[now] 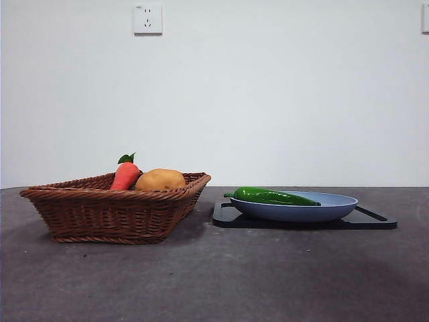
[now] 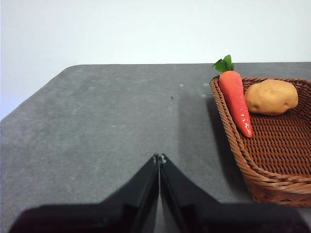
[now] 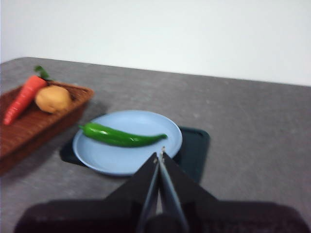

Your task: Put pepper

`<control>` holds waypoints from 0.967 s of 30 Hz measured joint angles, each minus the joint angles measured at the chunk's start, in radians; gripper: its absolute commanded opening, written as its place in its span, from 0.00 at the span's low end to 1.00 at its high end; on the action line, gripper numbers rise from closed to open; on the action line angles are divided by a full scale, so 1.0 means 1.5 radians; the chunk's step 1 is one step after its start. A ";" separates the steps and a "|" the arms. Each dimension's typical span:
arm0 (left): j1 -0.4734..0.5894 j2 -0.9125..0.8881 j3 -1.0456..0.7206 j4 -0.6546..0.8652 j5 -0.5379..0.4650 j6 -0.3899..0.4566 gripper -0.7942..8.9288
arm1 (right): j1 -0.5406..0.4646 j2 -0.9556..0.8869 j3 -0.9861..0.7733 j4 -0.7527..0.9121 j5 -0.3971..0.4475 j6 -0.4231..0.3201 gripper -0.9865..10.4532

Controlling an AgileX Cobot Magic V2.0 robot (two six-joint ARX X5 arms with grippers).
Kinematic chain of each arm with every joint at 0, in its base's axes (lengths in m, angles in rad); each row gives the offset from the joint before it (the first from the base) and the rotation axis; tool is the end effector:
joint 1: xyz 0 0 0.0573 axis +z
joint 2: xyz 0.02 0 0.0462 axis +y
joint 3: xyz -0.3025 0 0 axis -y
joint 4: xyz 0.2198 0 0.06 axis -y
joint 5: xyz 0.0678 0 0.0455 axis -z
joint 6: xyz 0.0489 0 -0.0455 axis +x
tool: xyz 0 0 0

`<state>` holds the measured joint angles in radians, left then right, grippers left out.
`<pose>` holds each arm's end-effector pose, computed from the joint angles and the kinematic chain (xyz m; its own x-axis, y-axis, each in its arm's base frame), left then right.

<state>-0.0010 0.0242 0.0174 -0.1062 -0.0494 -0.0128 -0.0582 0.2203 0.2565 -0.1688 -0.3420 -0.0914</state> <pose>0.0537 0.0024 0.1562 0.9925 0.0484 -0.1126 -0.0495 0.9987 -0.0072 0.0560 0.0132 0.2225 0.9517 0.2805 -0.1246 -0.2880 0.9565 -0.0463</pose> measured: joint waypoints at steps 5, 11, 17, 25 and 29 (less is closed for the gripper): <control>0.000 0.000 0.000 0.000 0.000 0.000 0.09 | 0.000 -0.056 -0.066 0.013 0.022 0.003 0.10; 0.000 0.000 0.000 0.000 0.000 0.000 0.09 | 0.000 -0.091 -0.123 0.012 0.024 0.010 0.10; 0.000 0.000 0.000 0.000 0.000 0.000 0.09 | 0.000 -0.114 -0.154 0.012 0.024 0.027 0.10; 0.000 0.000 0.000 0.000 0.000 0.000 0.09 | 0.000 -0.137 -0.157 0.004 0.024 0.033 0.10; 0.000 0.000 0.000 0.000 0.000 0.000 0.09 | 0.000 -0.144 -0.157 0.005 0.023 0.034 0.10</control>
<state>-0.0010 0.0242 0.0174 -0.1062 -0.0494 -0.0128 -0.0582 0.0036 0.0204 -0.1619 -0.3069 -0.0399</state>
